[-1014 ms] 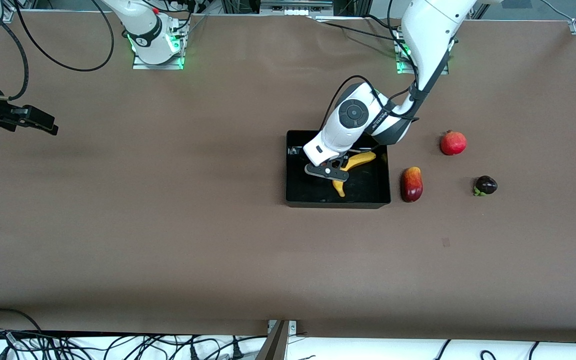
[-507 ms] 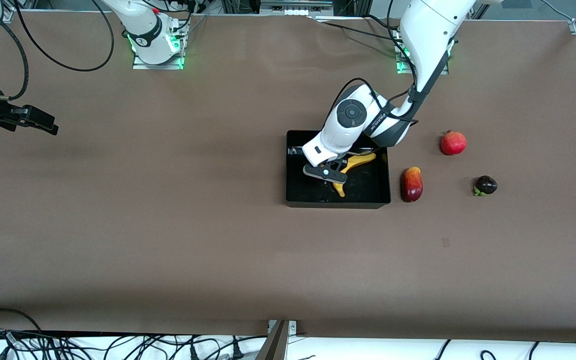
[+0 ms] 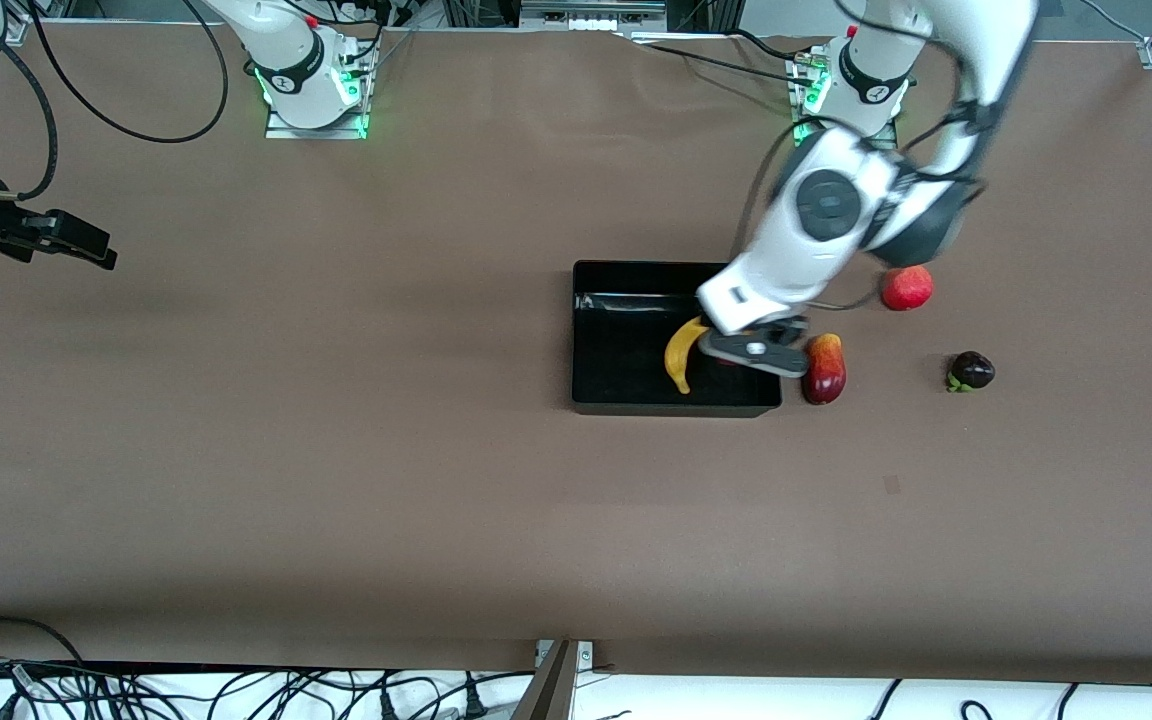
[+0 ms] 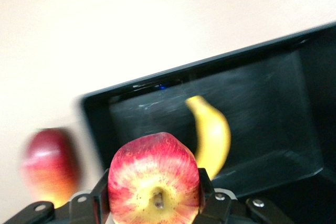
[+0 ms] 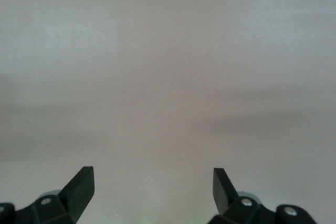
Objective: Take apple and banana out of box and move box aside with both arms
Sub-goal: 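Place the apple on the table beside the mango, open the left gripper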
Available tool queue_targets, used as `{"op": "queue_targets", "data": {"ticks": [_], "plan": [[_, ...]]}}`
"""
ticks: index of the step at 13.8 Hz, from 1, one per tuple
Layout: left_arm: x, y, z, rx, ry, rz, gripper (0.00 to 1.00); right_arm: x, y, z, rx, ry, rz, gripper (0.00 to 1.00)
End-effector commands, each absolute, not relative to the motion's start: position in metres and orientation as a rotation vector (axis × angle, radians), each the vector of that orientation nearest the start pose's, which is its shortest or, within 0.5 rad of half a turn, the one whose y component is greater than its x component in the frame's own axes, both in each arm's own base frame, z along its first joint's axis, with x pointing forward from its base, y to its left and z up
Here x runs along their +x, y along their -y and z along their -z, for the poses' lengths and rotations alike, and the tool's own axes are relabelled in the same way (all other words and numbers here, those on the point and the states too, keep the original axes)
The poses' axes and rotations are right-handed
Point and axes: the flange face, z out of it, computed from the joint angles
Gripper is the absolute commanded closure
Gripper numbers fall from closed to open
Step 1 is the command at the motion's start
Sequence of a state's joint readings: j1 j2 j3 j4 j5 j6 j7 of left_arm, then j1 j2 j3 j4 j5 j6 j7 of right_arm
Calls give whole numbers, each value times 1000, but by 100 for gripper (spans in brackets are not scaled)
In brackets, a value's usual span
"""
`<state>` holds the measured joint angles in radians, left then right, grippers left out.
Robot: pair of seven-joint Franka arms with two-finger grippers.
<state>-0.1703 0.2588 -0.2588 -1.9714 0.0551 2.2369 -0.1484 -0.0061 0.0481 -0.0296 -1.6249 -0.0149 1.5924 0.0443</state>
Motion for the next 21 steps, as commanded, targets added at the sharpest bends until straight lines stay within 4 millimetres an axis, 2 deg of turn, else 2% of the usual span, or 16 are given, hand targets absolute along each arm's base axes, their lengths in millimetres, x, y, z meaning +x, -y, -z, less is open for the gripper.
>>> {"op": "queue_targets", "data": {"ticks": [1,4,6,8,12,13,14,15,17,18,19,21], "plan": [[544,173,-329,-3062,-681,-42,100,568,22,-578,-3147,-113,-133,0],[543,109,-299,-3056,-721,-136,100,568,23,-578,-3148,-113,-135,0],[543,69,-270,-3056,-786,-156,100,568,22,-578,-3147,-113,-135,0],[544,39,-244,-3049,-853,-138,100,568,23,-578,-3149,-113,-133,0],[542,31,-202,-3066,-868,-167,100,568,23,-578,-3149,-108,-133,0],[542,29,-199,-3069,-861,-172,90,568,23,-578,-3149,-108,-133,0],[542,29,-202,-3067,-861,-175,49,568,23,-578,-3149,-113,-133,0],[543,28,-207,-3067,-856,-166,0,568,23,-578,-3148,-113,-135,0],[545,27,-235,-3070,-830,-174,0,568,23,-578,-3149,-113,-133,0],[547,31,-261,-3063,-827,-168,0,568,23,-578,-3149,-113,-133,0],[546,42,-283,-3075,-829,-186,0,568,22,-578,-3147,-108,-133,0],[547,80,-324,-3110,-855,-152,0,568,23,-578,-3149,-113,-133,0]]}}
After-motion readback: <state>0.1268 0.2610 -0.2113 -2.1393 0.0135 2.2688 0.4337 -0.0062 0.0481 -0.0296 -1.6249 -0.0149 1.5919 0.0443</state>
